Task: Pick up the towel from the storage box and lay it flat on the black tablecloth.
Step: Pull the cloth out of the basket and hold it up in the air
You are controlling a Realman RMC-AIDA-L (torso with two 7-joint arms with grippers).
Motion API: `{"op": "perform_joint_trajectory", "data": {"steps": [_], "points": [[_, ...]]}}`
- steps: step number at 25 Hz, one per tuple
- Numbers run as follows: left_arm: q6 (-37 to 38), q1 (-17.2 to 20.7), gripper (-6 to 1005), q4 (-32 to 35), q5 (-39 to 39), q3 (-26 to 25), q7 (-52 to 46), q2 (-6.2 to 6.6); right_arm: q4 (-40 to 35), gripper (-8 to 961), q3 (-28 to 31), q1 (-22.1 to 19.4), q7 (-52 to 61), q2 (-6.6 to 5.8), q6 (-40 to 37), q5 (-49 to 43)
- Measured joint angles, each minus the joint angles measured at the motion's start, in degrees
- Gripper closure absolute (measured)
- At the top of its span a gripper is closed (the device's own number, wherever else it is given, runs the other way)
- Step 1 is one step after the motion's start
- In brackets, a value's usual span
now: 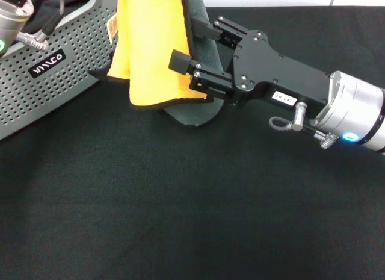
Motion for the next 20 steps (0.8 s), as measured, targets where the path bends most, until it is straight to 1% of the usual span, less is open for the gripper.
{"op": "perform_joint_trajectory", "data": {"steps": [5, 20], "points": [[-0.5, -0.04, 985, 0.11, -0.57, -0.06, 0.72, 0.02, -0.06, 339, -1.29, 0.1, 0.02, 0.0, 0.77, -0.03], [-0.49, 0.07, 985, 0.2, -1.36, -0.09, 1.41, 0.09, 0.47, 345, -2.65, -0.53, 1.44, -0.01, 2.52, -0.21]]}}
